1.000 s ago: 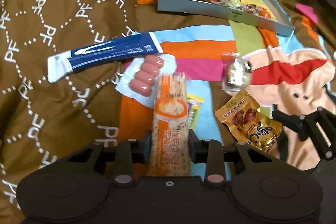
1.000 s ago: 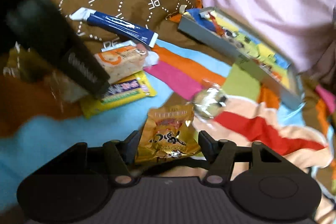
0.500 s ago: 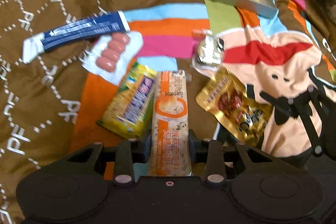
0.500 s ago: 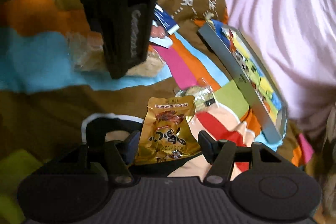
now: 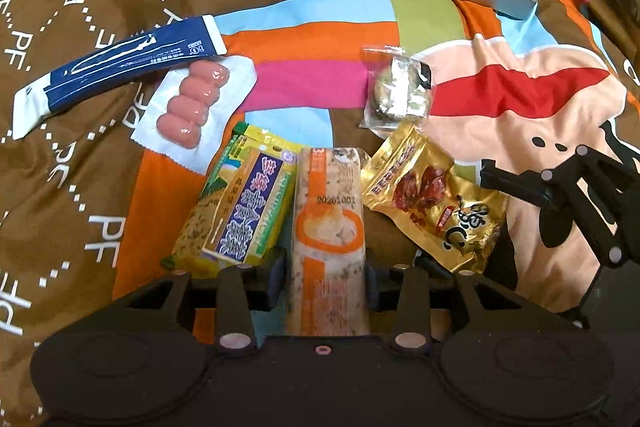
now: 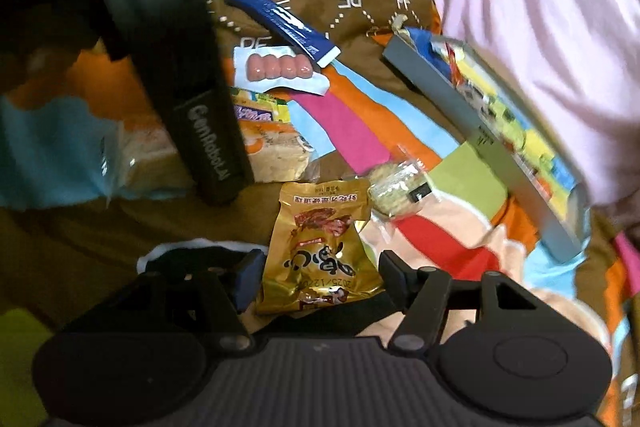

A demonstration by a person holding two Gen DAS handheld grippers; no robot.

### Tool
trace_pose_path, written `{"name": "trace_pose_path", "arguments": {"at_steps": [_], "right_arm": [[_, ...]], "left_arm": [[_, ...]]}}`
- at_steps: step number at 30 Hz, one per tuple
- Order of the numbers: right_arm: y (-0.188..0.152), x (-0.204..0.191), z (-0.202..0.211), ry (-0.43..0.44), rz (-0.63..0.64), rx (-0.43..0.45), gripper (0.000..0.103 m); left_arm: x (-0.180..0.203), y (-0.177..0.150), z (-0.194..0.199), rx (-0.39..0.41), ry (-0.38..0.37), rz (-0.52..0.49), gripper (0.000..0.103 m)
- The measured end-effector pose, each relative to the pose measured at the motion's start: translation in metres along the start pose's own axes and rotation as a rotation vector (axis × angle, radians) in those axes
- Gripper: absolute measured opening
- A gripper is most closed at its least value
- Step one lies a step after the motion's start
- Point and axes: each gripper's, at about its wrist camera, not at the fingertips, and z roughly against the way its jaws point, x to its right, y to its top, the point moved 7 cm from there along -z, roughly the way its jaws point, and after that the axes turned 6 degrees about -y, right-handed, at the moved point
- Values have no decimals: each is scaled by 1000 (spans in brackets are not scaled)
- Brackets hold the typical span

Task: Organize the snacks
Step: 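Close the left tool on the cake bar while the right tool grips the gold packet, then lift and carry the cake bar and gold packet over the grey tray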

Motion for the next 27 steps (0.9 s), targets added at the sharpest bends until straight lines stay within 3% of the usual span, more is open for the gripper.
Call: {"name": "trace_pose_path", "arguments": {"at_steps": [3,7,9,10,11,13,20,27], "right_arm": [[0,11,-9,35,-66,-13,81],[-1,20,-17,102,-169,-41,82],[-1,22,-20,147,-212,-49,72],[0,22,-20,181,-239,-55,58],[0,21,-20,184,-250,-61,56],[2,18,-18,156,-214,-60,54],[6,6,-1,-74,16,16,50],[8,34,8,-225,-17,74,50]], "left_arm": [[1,1,-3,11,14,-16,38],[5,0,-4,19,39,-65,36],[6,1,-3,21,46,-69,35],[6,2,-3,22,47,-62,35],[6,2,-3,23,47,-53,35],[5,3,-2,21,51,-36,35],[8,9,8,45,62,27,35],[16,26,19,115,43,63,35]]}}
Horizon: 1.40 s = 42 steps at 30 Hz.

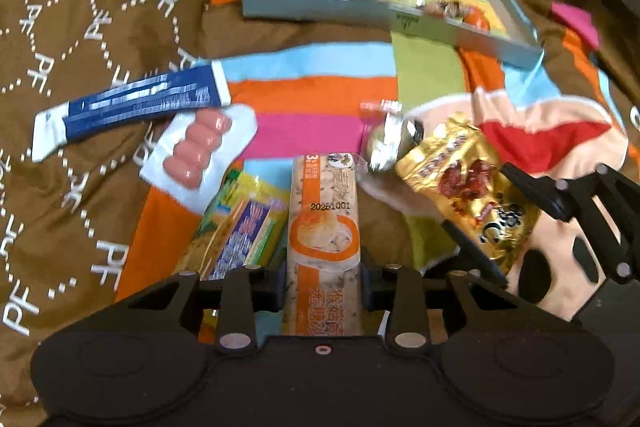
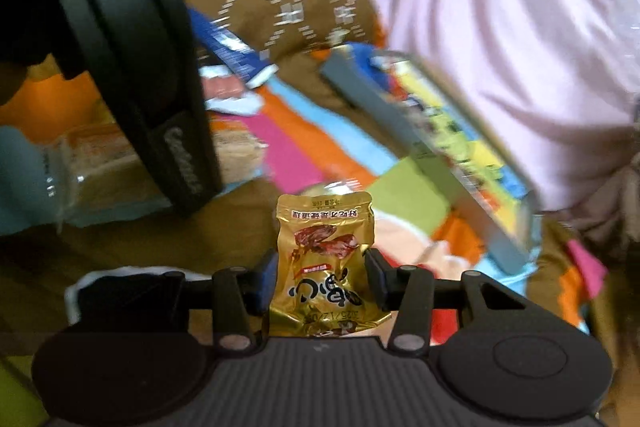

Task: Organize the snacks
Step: 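Lift and carry the cake bar and gold packet over the grey tray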

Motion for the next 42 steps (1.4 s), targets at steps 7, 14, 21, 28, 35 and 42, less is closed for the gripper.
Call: {"name": "trace_pose_path", "arguments": {"at_steps": [7,14,21,28,35,42], "right_arm": [[7,44,-4,-148,-149,100,51],[16,73,-7,-276,-246,230,51],[42,124,-35,-388,-387,343,52],[45,165,-84,-418,-522,345,52],[22,196,-119,-441,-636,285,52],[1,200,-141,-391,-685,185,53]], "left_arm": [[4,40,7,150,39,18,35],[-5,97,13,262,90,55,35],[2,159,5,333,116,30,35],[18,203,-27,364,88,23,35],[56,227,-69,371,44,-31,35],[84,229,-102,335,27,-83,35]]}}
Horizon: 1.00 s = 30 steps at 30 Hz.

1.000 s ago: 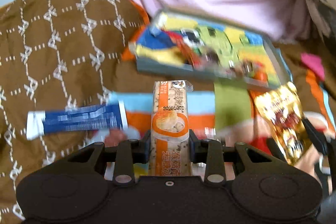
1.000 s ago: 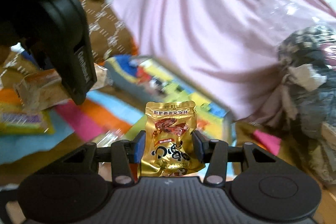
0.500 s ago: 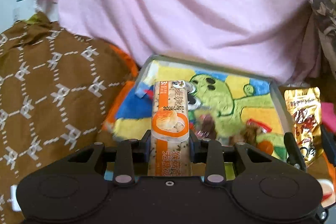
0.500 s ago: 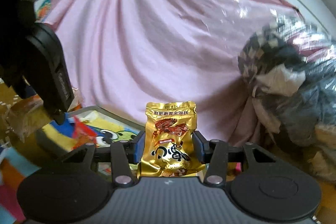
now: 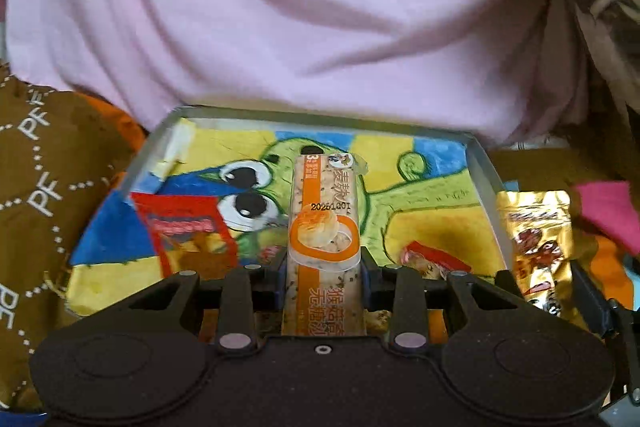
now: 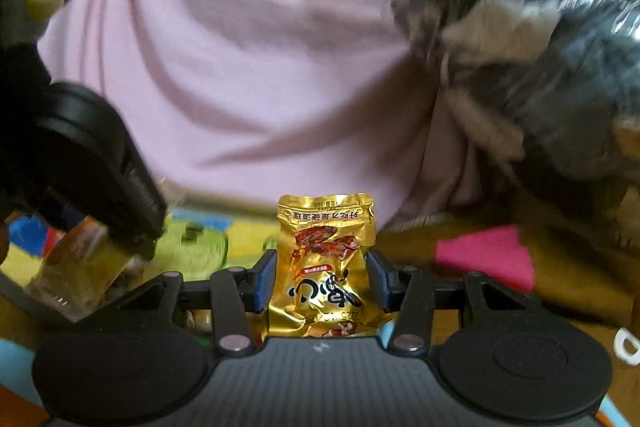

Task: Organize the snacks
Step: 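Lift and carry the cake bar and gold packet over the grey tray, then open the left tool over the tray while the right tool releases the gold packet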

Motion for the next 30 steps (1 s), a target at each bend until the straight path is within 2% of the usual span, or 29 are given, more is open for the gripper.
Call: {"name": "trace_pose_path", "arguments": {"at_steps": [3,14,17,21,23,25,30], "right_arm": [[-11,0,-6,9,2,-44,53],[-19,-2,-14,44,-5,-81,55],[-19,-3,-14,47,-8,-84,57],[-18,-2,-13,43,-16,-79,70],[-16,-1,-11,48,-28,-69,83],[-14,0,-8,56,-34,-63,88],[-6,4,4,54,-45,-45,97]], "left_arm": [[2,-4,-8,-19,5,-5,35],[2,-5,-22,-37,22,1,36],[3,-5,-22,-33,28,-12,39],[4,-4,-17,-15,24,-19,61],[3,-3,-12,1,26,-15,69],[1,-1,-5,18,25,-6,79],[-5,4,19,71,44,12,97]]}}
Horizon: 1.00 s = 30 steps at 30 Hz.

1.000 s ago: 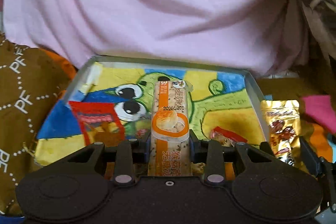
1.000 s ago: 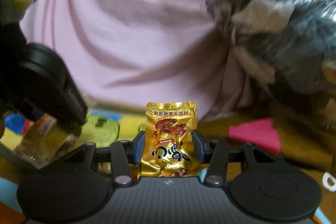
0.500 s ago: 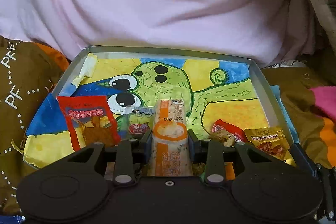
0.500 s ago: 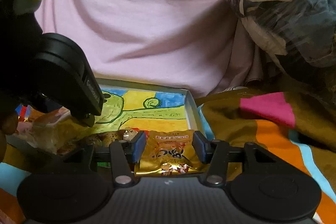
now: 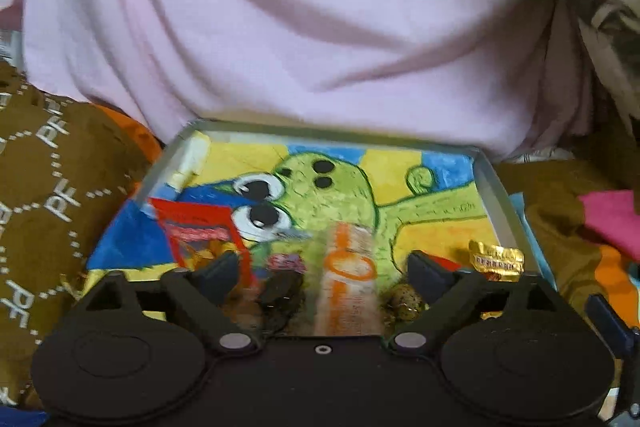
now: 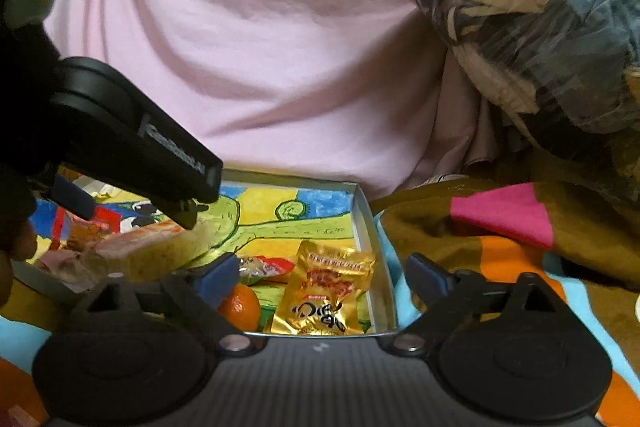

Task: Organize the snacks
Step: 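Open the left tool over the tray while the right tool releases the gold packet, then withdraw both tools from the tray back toward the remaining snacks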

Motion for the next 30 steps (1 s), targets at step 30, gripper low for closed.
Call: {"name": "trace_pose_path", "arguments": {"at_steps": [30], "right_arm": [[22,-22,156,187,-61,7,103]], "left_arm": [[-137,-77,191,54,150,165,102]]}}
